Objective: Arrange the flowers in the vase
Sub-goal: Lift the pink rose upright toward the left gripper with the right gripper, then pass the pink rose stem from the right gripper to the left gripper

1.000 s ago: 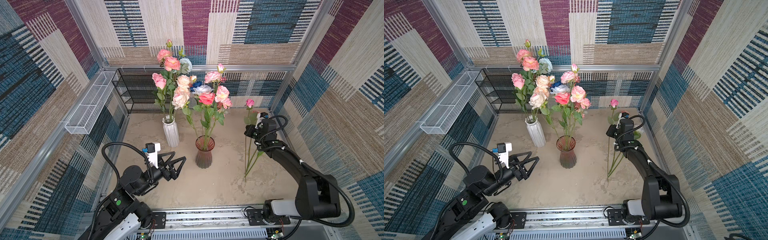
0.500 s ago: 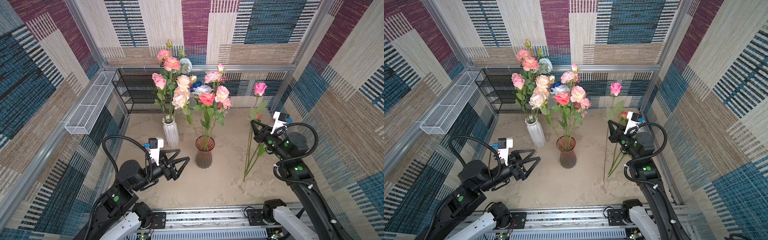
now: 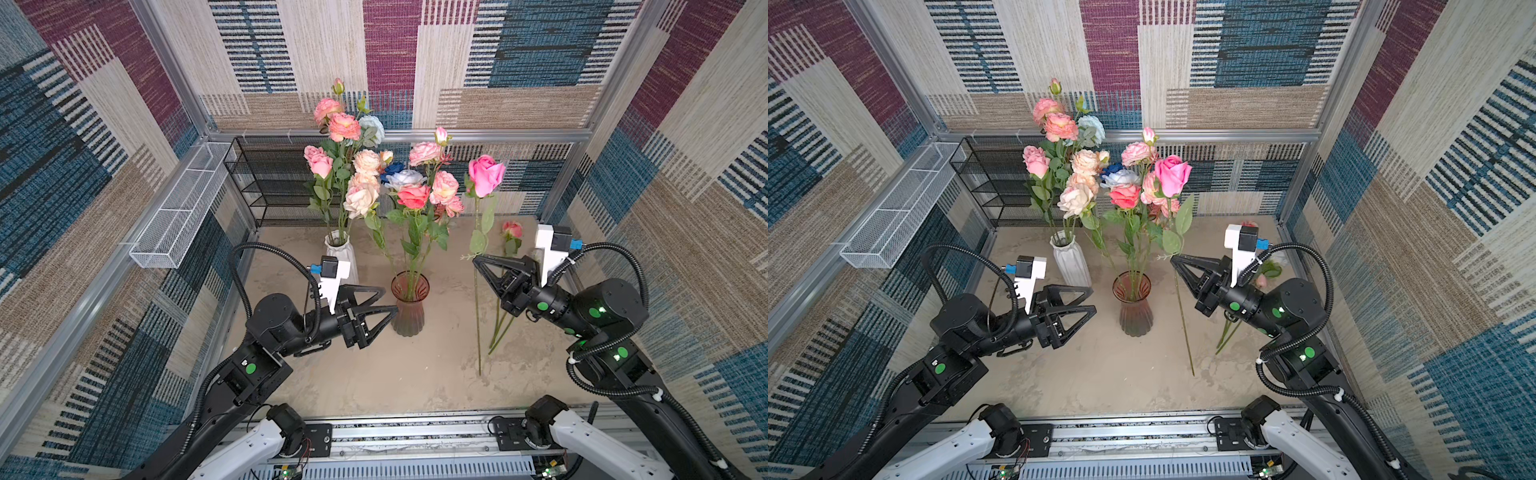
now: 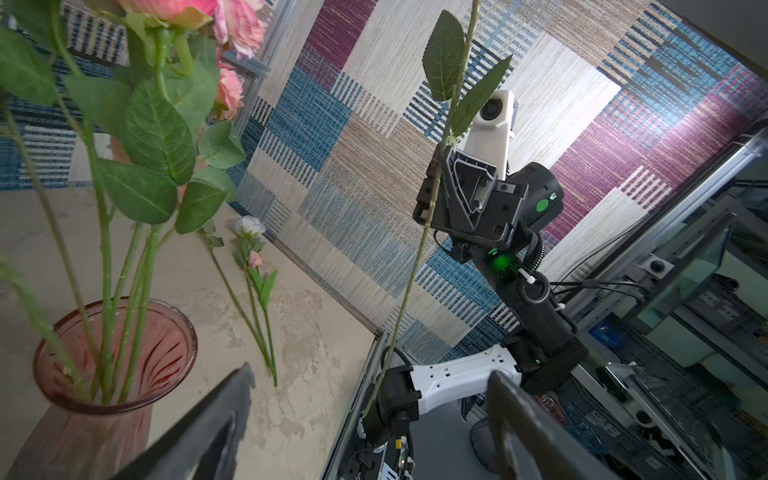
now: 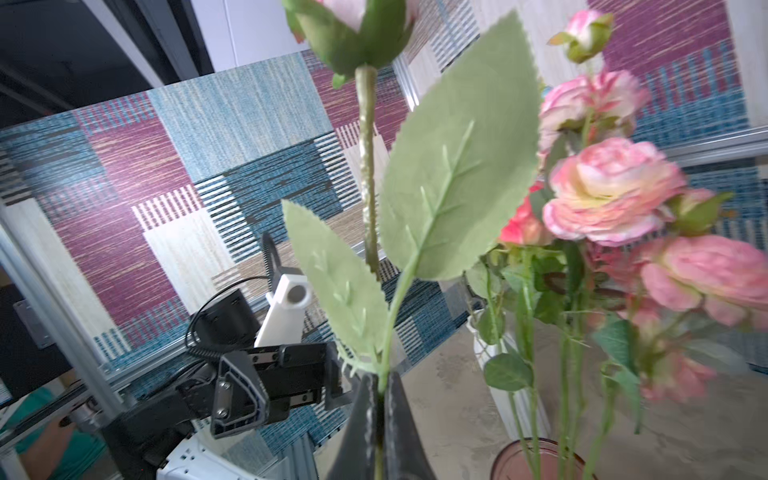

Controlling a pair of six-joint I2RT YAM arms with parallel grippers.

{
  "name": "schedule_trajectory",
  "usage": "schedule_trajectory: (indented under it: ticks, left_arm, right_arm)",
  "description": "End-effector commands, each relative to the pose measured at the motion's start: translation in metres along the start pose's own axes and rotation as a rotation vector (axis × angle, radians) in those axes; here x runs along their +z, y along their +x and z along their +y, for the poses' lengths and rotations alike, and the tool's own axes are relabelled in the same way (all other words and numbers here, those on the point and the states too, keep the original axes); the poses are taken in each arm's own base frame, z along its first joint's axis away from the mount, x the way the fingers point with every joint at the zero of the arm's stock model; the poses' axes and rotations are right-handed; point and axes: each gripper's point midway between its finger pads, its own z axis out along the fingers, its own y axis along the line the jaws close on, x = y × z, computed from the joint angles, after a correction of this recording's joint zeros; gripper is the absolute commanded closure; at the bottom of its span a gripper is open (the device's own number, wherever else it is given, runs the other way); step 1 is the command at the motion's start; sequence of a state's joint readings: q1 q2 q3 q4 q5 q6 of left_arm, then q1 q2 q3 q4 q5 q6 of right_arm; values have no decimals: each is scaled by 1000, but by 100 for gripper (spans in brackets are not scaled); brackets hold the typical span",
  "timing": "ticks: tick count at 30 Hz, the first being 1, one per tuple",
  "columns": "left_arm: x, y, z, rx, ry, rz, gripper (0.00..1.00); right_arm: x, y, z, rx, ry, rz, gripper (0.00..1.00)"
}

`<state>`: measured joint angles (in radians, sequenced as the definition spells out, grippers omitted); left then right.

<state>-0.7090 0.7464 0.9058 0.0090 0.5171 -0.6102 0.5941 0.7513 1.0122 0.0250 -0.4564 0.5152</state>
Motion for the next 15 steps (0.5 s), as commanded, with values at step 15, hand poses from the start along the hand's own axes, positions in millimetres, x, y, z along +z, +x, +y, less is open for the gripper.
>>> schedule_trajectory:
  ticks: [15]
  left_arm:
    - [59,-1,-54,130,211,87,37]
  right_arm:
    - [45,11,52,26,-125,-39,100]
